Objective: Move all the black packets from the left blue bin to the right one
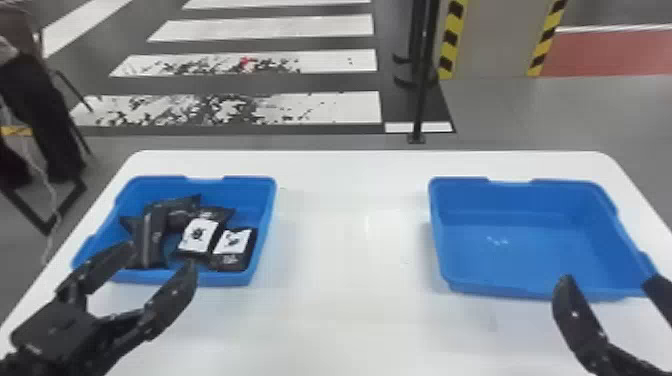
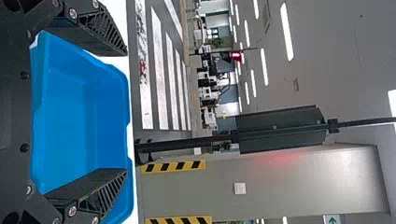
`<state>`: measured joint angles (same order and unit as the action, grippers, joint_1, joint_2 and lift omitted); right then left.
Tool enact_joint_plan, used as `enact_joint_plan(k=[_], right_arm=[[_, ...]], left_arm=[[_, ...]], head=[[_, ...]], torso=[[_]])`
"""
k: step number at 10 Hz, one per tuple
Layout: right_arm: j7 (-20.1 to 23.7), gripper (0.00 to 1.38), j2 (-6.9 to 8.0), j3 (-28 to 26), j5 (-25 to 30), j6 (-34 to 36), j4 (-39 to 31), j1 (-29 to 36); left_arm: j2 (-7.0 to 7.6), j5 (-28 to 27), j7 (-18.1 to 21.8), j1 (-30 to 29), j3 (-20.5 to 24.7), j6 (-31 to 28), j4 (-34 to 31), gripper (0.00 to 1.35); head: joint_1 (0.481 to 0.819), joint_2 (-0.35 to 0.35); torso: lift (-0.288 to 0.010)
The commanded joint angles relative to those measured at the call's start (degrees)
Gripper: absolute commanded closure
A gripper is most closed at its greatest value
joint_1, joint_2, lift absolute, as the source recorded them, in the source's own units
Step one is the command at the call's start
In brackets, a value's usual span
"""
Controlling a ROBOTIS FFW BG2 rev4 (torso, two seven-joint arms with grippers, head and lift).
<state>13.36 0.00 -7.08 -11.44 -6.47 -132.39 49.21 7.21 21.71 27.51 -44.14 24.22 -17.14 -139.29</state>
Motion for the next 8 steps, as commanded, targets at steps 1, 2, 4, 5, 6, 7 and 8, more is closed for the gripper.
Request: enact_joint_plan(k=[1, 2, 4, 5, 6, 7, 8], right_arm=[[0.0, 0.15, 0.05, 0.0, -0.1, 0.0, 0.0, 0.0], [0.0, 0.15, 0.05, 0.0, -0.1, 0.0, 0.0, 0.0], [0.0, 0.15, 0.05, 0.0, -0.1, 0.0, 0.0, 0.0], [0.0, 0.15, 0.05, 0.0, -0.1, 0.0, 0.0, 0.0], [0.0, 0.15, 0.05, 0.0, -0.21, 0.0, 0.14, 0.0], [0.0, 0.15, 0.05, 0.0, -0.55, 0.0, 0.28, 0.0], [0.0, 0.15, 0.05, 0.0, -0.55, 0.0, 0.28, 0.0]], left_arm=[[0.0, 0.0, 0.0, -0.01, 0.0, -0.01, 0.0, 0.14], [0.0, 0.0, 0.0, -0.01, 0.0, -0.01, 0.0, 0.14], [0.0, 0.0, 0.0, -0.01, 0.0, -0.15, 0.0, 0.14], [0.0, 0.0, 0.0, -0.01, 0.0, -0.15, 0.0, 0.14], [0.0, -0.11, -0.08, 0.27, 0.0, -1.14, 0.0, 0.15], [0.09, -0.8, -0.26, 0.97, 0.0, -3.25, 0.14, 0.15], [0.18, -1.48, -0.44, 2.38, 0.0, -5.92, 0.14, 0.15]], head=[[0.695, 0.083], [0.695, 0.083], [0.695, 0.083], [0.695, 0.083], [0.695, 0.083], [0.695, 0.083], [0.695, 0.084]], torso=[[-0.185], [-0.185], [-0.185], [-0.185], [-0.185], [-0.185], [-0.185]])
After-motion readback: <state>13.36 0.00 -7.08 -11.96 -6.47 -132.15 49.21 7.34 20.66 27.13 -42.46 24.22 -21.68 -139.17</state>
